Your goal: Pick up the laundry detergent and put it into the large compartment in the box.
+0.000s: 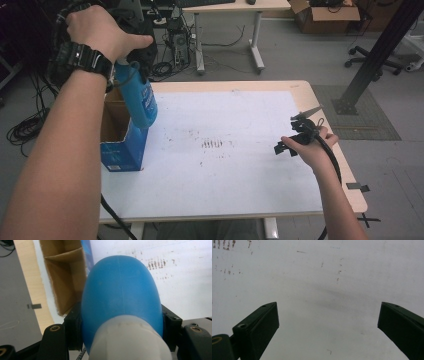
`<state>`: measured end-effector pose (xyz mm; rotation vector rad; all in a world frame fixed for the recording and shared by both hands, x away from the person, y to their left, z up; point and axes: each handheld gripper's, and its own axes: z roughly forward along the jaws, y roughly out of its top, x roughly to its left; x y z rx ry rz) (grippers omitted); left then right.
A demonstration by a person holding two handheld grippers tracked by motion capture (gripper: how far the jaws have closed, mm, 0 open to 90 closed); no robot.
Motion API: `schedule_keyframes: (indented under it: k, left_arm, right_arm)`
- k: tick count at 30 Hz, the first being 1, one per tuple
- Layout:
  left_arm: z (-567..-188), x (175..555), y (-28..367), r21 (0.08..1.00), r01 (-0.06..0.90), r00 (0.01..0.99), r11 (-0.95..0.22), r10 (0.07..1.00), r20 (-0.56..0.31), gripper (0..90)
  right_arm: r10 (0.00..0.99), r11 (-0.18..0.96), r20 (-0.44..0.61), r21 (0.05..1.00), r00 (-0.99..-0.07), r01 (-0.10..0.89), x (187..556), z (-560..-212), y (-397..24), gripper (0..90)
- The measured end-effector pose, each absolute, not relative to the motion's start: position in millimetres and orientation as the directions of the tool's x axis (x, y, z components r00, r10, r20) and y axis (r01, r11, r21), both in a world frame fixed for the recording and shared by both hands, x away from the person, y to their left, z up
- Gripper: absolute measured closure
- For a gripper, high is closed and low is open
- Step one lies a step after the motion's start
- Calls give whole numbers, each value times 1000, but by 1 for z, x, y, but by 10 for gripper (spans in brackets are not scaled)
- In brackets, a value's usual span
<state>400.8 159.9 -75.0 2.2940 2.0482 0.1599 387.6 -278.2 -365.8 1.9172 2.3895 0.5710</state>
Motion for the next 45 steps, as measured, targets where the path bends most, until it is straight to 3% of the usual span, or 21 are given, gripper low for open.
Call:
schedule_keyframes:
  k: [19, 45]
  left_arm:
    - [-83, 408, 219, 133, 991, 6, -14, 998, 60, 373]
    - [-147, 424, 252, 94, 996, -11, 5, 998, 67, 373]
  right_arm:
    - [950, 173, 203, 290, -237, 941, 389, -369, -278, 36]
    - [952, 178, 196, 267, -234, 947, 389, -378, -275, 36]
